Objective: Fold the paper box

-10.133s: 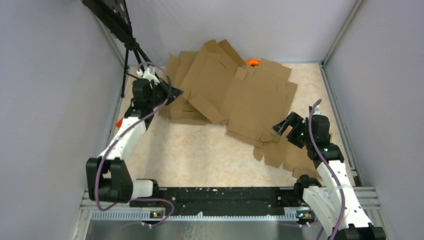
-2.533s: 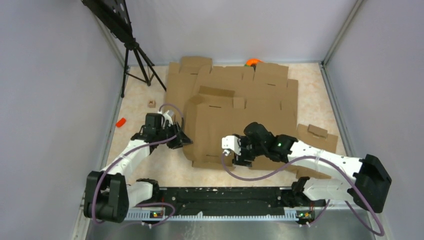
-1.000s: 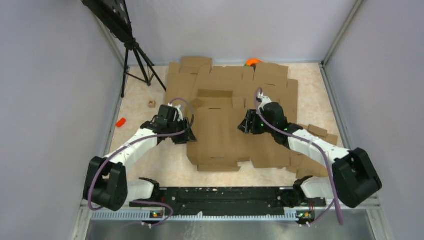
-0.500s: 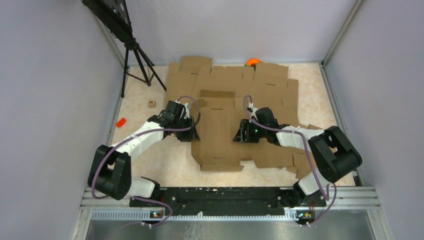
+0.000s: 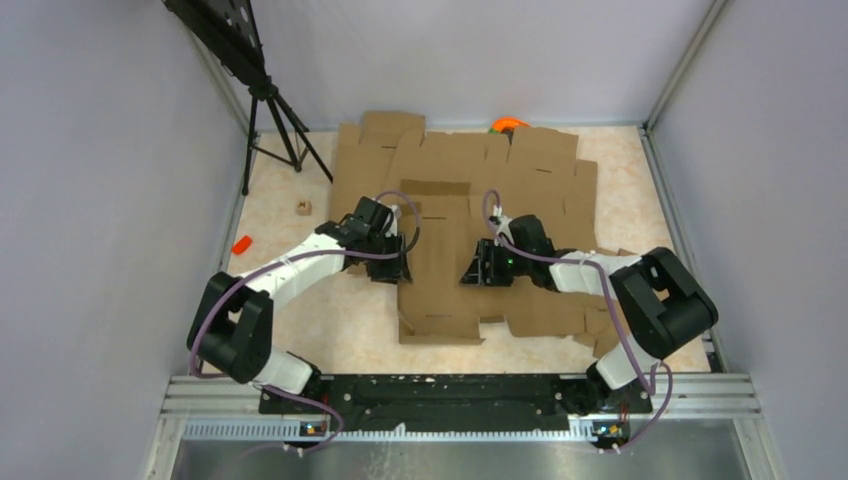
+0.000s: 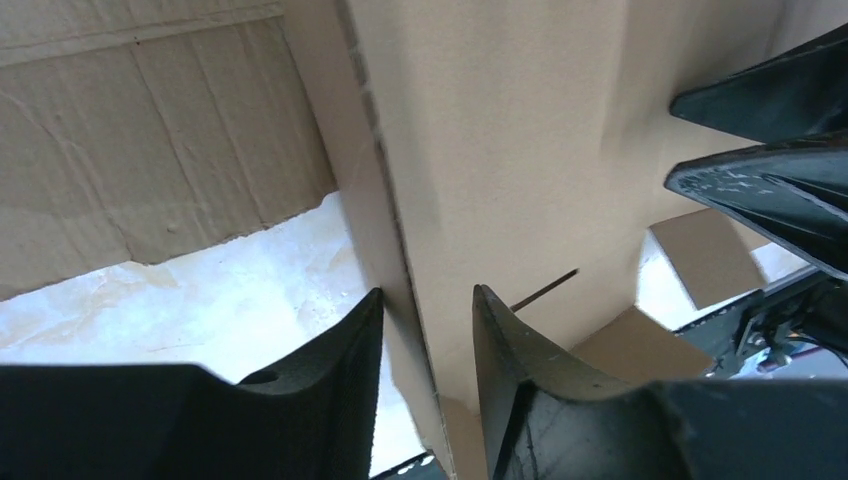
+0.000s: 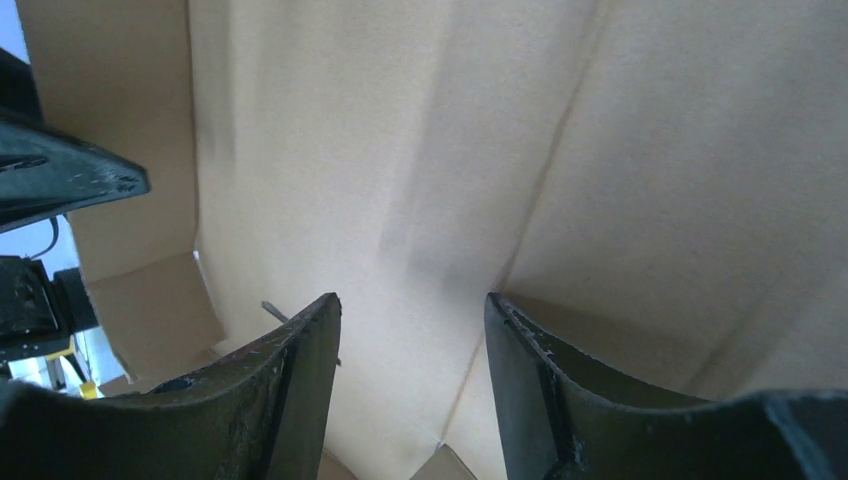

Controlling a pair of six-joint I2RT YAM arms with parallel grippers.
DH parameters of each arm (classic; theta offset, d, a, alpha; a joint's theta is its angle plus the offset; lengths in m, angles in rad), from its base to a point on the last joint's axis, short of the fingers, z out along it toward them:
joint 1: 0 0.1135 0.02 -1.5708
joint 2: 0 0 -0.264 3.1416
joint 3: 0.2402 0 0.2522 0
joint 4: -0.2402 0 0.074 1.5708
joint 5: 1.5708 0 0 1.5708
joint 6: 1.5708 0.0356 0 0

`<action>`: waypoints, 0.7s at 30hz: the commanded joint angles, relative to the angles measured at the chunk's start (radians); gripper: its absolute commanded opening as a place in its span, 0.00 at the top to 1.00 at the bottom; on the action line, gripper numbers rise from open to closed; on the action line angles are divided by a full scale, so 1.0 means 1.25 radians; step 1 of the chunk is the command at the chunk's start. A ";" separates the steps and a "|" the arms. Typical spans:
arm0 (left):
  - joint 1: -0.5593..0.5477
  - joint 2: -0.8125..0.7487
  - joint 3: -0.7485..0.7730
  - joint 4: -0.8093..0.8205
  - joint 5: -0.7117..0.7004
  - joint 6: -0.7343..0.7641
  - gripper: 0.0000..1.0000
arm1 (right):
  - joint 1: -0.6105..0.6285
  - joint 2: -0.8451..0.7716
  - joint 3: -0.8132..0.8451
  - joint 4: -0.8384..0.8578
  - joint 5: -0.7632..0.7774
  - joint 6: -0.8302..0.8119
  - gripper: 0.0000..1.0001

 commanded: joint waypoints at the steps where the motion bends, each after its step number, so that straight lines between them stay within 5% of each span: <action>1: -0.020 0.034 0.029 0.001 0.002 0.004 0.64 | 0.015 0.004 0.005 -0.023 -0.026 -0.018 0.45; 13: -0.020 0.038 0.021 -0.007 -0.042 0.001 0.68 | 0.146 -0.208 0.092 -0.252 -0.042 -0.227 0.25; 18: -0.021 0.041 0.022 -0.002 -0.035 0.001 0.67 | 0.194 -0.294 0.079 -0.303 -0.079 -0.310 0.24; 21: -0.021 0.036 0.023 -0.006 -0.043 0.003 0.67 | 0.204 -0.310 0.086 -0.343 -0.001 -0.301 0.25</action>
